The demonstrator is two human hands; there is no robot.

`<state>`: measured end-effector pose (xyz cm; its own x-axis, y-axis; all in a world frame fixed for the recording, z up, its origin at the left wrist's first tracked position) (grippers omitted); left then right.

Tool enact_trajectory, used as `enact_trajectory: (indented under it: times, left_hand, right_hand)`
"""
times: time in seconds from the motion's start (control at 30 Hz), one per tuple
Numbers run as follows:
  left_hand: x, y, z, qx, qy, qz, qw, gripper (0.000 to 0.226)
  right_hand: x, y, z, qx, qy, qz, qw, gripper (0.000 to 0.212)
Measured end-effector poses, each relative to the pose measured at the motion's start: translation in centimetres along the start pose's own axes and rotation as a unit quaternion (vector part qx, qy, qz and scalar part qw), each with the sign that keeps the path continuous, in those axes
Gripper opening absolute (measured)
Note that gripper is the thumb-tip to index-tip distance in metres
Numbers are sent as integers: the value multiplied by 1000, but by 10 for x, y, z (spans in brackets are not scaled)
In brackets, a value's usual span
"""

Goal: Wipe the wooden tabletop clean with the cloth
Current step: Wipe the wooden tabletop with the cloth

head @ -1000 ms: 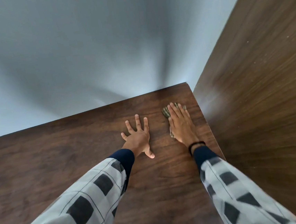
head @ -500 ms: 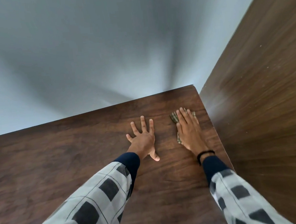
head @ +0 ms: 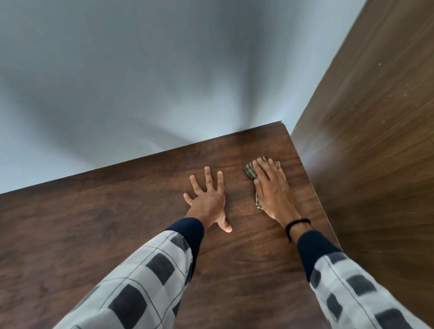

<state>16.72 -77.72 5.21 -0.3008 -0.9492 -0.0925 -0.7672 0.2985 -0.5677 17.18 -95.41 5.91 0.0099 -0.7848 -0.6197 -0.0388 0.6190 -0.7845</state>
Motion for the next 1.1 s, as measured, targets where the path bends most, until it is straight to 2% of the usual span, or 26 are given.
enact_trajectory:
  times: [0.1,0.27,0.4,0.53,0.63,0.83,0.93,1.03,1.1]
  left_hand:
    - [2,-1,0,-3,-5,2,1000,162]
    - [1,-2,-3,6,-4,-3,1000,163]
    - [-1,-3,-5,16,4,-6,1000,162]
    - [1,-3,-4,16,7,-8,1000,161]
    - [0,-4,-4,16,3,-11,1000,161]
    - [-1,-4,-1,19,-3,1,1000,163]
    - [0,-4,-2,25,-2,4,1000,164]
    - [0,-4,-3,31,4,6,999,163]
    - [-1,-4,-3,33,6,5,999,163]
  right_hand:
    - [4,0,-3,-10,-9,6,1000,54]
    - [7,0,9,13,44,2,999,50]
    - [-1,4,-61,20,38,-6,999,53]
    - [12,-1,-139,23,69,-6,997,53]
    - [17,1,-167,13,84,-20,996,54]
    - [10,-1,-100,10,55,-28,998,54]
    - [20,-5,-58,37,107,-14,994,52]
    - [18,1,-66,79,174,8,981,52]
    - [0,7,-95,66,134,-17,989,52]
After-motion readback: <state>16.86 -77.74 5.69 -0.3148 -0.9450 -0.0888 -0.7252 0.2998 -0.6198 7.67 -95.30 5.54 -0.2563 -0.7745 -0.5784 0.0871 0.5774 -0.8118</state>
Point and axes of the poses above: each hand's wrist, its own z-axis towards the middle knuckle, its own y-axis out of the palm, x = y × z, the point moved 9 cm from there along z, towards the middle knuckle, and after that the axes turned 15 degrees about z, right-handed, at the moved point
